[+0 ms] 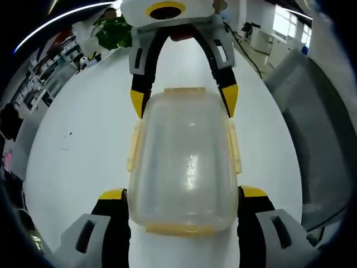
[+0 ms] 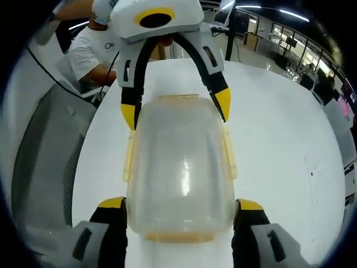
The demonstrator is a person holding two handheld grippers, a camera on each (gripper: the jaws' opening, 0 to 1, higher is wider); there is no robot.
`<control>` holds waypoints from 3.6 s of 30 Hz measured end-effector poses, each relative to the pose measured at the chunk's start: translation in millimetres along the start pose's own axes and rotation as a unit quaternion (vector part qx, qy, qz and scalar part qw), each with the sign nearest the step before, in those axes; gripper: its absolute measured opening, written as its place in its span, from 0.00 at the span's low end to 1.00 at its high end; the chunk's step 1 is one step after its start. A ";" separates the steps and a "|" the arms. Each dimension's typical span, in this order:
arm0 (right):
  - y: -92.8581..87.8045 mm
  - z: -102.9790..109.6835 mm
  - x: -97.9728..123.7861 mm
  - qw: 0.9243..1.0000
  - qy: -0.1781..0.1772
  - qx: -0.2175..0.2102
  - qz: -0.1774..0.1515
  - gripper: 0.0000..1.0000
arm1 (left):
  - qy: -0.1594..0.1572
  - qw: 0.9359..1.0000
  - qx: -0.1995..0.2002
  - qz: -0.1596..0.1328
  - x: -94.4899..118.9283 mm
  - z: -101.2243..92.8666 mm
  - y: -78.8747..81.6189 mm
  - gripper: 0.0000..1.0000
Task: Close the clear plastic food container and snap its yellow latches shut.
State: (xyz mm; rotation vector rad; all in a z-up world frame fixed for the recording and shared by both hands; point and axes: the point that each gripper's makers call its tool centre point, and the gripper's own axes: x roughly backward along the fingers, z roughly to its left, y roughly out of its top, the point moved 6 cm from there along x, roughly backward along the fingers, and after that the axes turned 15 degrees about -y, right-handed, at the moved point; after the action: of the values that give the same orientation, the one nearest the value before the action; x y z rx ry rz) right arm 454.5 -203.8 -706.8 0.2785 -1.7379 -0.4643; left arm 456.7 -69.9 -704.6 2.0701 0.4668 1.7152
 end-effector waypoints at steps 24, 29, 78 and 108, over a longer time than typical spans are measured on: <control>3.2 -32.1 -8.5 1.000 -0.001 0.001 0.004 0.78 | -0.001 1.000 0.007 0.014 5.4 32.7 0.4 0.78; -8.8 -26.8 -16.3 0.998 -0.017 -0.006 0.059 0.86 | 0.000 1.000 0.002 0.020 6.1 30.7 2.2 0.78; -23.2 39.1 67.4 0.960 -0.146 -0.227 -0.072 0.99 | 0.145 0.972 0.141 -0.116 45.9 -66.1 -13.1 0.99; -61.1 142.7 134.3 0.905 -0.200 -0.324 -0.192 0.99 | 0.236 0.920 0.213 -0.230 67.0 -186.4 -27.8 0.96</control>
State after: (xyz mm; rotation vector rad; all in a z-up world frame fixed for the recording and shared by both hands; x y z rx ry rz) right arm 282.3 -293.7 -640.4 0.0374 -1.8085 -1.4335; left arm 286.2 6.0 -632.6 1.5764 1.4635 1.9105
